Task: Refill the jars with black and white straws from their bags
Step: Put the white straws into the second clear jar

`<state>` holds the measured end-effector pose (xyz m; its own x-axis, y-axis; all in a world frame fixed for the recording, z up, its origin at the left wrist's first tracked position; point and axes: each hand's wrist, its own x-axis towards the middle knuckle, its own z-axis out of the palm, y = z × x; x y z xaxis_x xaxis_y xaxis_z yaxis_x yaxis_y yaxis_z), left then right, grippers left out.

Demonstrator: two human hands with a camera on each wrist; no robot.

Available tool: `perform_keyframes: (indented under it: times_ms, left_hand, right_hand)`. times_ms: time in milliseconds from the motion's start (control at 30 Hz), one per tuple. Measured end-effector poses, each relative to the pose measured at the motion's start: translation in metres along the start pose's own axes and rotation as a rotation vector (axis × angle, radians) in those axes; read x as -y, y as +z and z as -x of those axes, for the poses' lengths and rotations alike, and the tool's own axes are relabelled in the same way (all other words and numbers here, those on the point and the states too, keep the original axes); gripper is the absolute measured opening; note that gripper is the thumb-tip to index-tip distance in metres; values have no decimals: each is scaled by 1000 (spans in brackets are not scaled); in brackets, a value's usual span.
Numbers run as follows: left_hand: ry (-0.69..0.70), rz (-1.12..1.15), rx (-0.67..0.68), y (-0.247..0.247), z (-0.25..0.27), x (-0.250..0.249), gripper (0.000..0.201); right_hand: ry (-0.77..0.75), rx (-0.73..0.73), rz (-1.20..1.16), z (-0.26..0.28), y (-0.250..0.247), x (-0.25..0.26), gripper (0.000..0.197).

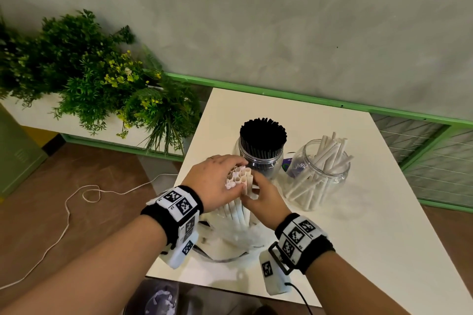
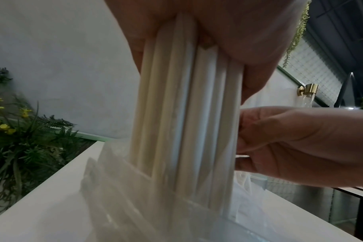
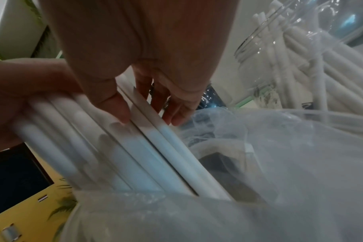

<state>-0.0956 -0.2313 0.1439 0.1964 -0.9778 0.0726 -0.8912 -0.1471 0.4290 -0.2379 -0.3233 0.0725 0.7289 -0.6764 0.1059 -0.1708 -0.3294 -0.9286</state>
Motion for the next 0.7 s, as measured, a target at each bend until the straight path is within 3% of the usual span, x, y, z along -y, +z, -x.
perform_keyframes:
  times_ms: [367, 600, 700]
  left_hand:
    - [-6, -5, -25, 7, -1, 5, 39]
    - [16, -18, 1, 8, -3, 6, 50]
    - [20, 0, -1, 7, -3, 4, 53]
  right_hand:
    - [-41, -58, -52, -7, -4, 1, 35]
    - [86, 33, -132, -13, -4, -3, 54]
    - [85, 87, -141, -14, -2, -1, 48]
